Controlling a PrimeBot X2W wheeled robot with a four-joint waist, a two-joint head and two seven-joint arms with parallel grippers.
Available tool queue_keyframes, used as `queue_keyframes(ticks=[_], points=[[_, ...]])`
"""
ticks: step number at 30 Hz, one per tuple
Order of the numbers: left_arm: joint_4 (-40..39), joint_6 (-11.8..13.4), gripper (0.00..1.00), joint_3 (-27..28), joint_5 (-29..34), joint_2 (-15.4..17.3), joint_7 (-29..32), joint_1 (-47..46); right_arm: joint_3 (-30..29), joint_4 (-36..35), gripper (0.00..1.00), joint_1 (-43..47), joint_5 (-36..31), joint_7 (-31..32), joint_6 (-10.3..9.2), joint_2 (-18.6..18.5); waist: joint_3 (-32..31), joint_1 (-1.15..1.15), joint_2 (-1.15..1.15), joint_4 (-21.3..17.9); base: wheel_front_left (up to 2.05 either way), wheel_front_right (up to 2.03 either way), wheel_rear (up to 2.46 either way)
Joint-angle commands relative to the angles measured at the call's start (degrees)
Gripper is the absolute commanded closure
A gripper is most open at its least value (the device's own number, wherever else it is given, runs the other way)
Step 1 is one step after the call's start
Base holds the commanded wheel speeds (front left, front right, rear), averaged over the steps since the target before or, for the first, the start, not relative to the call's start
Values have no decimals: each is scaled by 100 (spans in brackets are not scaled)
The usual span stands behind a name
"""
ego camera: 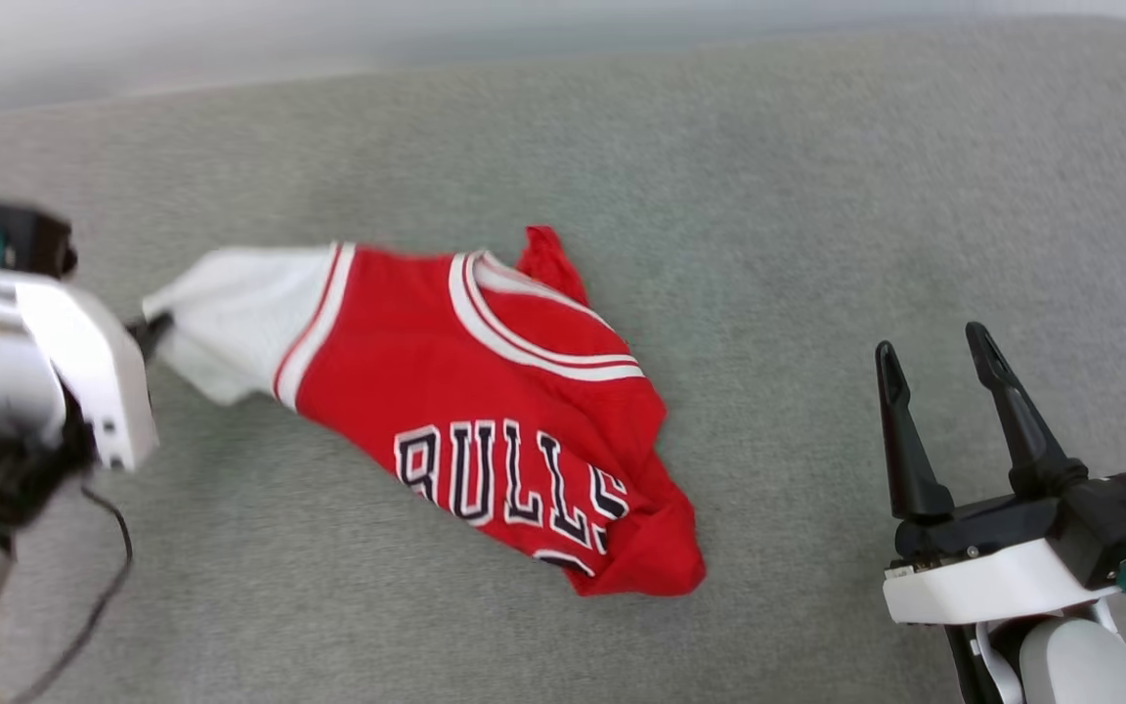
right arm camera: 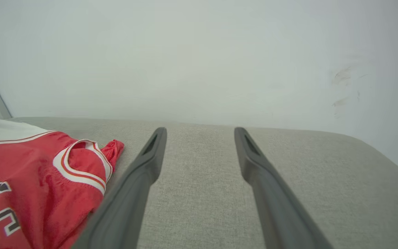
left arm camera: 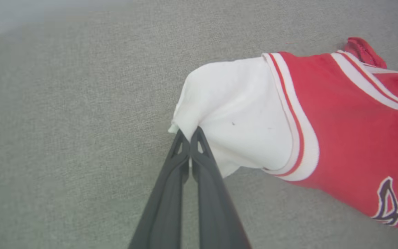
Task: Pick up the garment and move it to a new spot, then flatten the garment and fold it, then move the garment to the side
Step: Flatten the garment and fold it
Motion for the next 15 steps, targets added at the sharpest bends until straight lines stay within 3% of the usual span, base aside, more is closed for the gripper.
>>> queue_keyframes(ticks=[1, 11, 12, 15], points=[[-82, 78, 100, 67, -90, 16, -139, 318, -13, 20, 0, 75, -55, -13, -4, 0, -212, 0, 0, 205, 0, 0, 0], [-251, 434, 100, 79, -233, -173, -927, 1771, 2, 123, 0, 211, -131, -13, -4, 0, -534, 0, 0, 418, 0, 0, 0], [-307, 470, 2, 107, -159, -240, -1245, 1920, 7, 134, 0, 257, -151, -13, -3, 1, -598, 0, 0, 449, 0, 0, 0], [-352, 491, 0, 137, -63, -332, -1621, 2036, 16, 150, 0, 308, -177, -13, -3, 1, -666, 0, 0, 483, 0, 0, 0]])
